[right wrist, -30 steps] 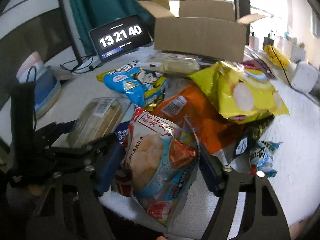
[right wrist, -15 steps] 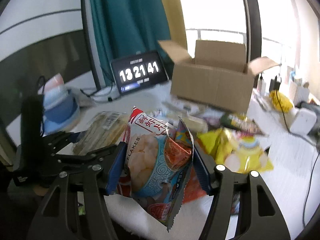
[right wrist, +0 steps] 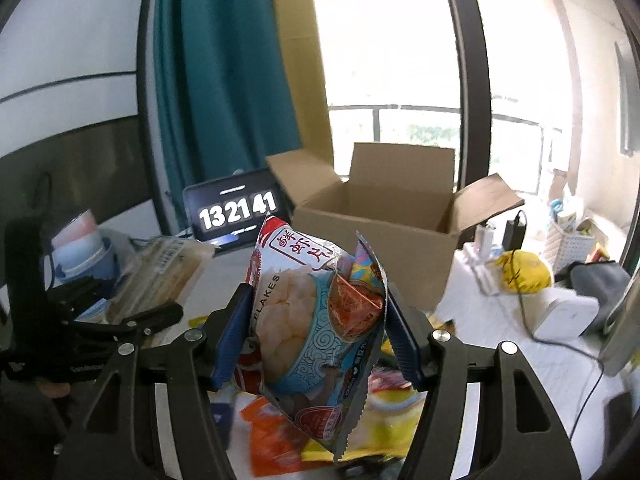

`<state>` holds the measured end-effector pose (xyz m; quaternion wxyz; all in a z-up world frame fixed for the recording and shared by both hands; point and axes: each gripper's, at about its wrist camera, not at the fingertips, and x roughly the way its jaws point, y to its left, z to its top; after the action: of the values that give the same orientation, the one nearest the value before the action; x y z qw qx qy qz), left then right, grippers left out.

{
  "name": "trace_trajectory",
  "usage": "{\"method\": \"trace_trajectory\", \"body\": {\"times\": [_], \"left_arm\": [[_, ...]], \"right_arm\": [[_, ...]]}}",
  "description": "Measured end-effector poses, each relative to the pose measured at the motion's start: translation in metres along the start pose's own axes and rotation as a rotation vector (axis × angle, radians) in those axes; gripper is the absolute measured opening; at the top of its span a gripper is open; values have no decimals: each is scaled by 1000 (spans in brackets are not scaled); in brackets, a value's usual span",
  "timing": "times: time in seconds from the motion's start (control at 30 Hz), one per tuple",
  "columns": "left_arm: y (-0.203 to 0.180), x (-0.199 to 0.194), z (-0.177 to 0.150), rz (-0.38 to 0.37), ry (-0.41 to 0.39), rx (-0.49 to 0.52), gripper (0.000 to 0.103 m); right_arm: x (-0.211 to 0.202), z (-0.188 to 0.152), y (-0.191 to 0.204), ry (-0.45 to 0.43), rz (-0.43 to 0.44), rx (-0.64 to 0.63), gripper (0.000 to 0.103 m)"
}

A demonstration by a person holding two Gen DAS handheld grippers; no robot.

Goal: Organize snacks
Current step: 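Carry both packs into the cardboard box and open both tools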

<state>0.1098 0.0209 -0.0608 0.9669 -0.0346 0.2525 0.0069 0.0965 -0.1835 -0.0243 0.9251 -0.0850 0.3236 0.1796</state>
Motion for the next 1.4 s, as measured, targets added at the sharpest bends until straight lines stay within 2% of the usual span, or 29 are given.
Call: {"method": "trace_trajectory", "body": {"times": [0.23,0.37,0.6,0.73,0.93,1.3,1.4], "left_arm": [[-16,26,38,-40,-18,19,80],[-26,38,60,-11,-61,41,80],[-40,75,97,-22,-75,43,81],[-45,98,114,-6,-93,61,81],[-41,134,138,-37,-84,43,82],[-37,195,173,-84,-99,94,82],[-36,217,179,-113,-82,95,82]], "right_arm": [[6,15,-34,-47,-25,4,67],[16,29,-57,-72,-37,13,67],[34,58,-90,-110,-54,7,67],[52,75,-108,-115,-56,11,67],[85,95,-129,-116,-61,26,67],[150,119,-146,-91,-96,31,67],[166,122,-146,-79,-112,29,67]]}}
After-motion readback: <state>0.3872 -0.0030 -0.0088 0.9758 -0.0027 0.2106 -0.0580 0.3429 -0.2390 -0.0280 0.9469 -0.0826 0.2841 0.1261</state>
